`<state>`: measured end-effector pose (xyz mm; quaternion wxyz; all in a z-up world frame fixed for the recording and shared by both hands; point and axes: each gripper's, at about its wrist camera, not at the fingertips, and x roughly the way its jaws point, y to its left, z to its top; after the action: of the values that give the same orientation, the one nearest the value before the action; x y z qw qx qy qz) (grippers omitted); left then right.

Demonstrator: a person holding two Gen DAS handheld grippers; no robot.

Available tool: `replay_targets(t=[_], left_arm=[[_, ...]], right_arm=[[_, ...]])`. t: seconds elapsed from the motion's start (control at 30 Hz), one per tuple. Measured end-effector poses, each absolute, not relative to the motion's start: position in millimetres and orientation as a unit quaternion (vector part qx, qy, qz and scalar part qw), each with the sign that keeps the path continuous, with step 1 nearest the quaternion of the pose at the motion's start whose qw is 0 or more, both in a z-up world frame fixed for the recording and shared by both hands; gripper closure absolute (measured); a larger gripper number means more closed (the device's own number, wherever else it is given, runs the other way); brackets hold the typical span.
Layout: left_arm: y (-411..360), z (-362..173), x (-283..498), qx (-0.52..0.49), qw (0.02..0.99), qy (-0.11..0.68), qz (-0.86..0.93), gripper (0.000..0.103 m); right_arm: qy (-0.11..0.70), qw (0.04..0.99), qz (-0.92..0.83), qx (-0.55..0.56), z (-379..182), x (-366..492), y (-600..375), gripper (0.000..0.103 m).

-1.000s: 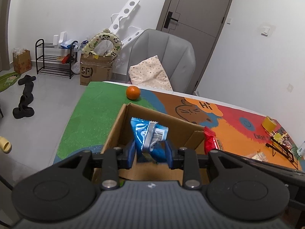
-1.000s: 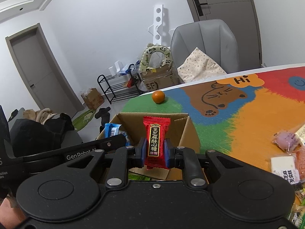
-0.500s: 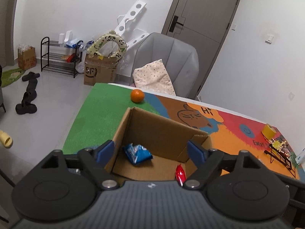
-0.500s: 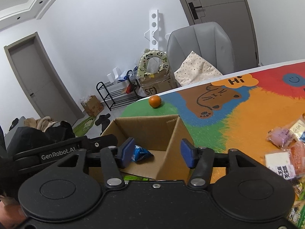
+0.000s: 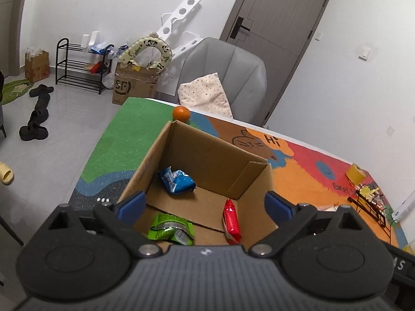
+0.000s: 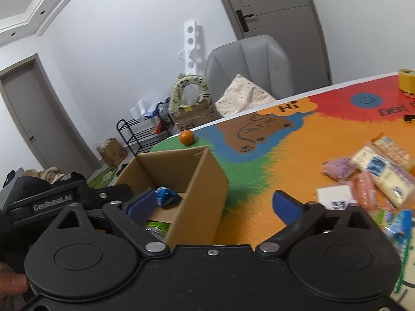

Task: Organize snacks
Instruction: 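Move both tools back toward the remaining snack pile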

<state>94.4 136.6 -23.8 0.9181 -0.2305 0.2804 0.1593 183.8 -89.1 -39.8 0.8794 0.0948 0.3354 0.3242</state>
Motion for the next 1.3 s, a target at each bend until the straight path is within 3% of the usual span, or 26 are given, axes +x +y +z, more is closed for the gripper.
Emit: replay_targets(t=[0.07, 1.3], left_arm=[[132, -21, 92, -0.228, 0.919, 0.280, 0.160, 0.000], [-7, 3, 105, -0.133, 0.944, 0.299, 0.048, 0.000]], right_arm=[[0.338, 0.882, 0.315, 0.094, -40, 183, -97, 0.000], [0.315, 0.912, 0.237, 0.116, -39, 165, -236, 0.000]])
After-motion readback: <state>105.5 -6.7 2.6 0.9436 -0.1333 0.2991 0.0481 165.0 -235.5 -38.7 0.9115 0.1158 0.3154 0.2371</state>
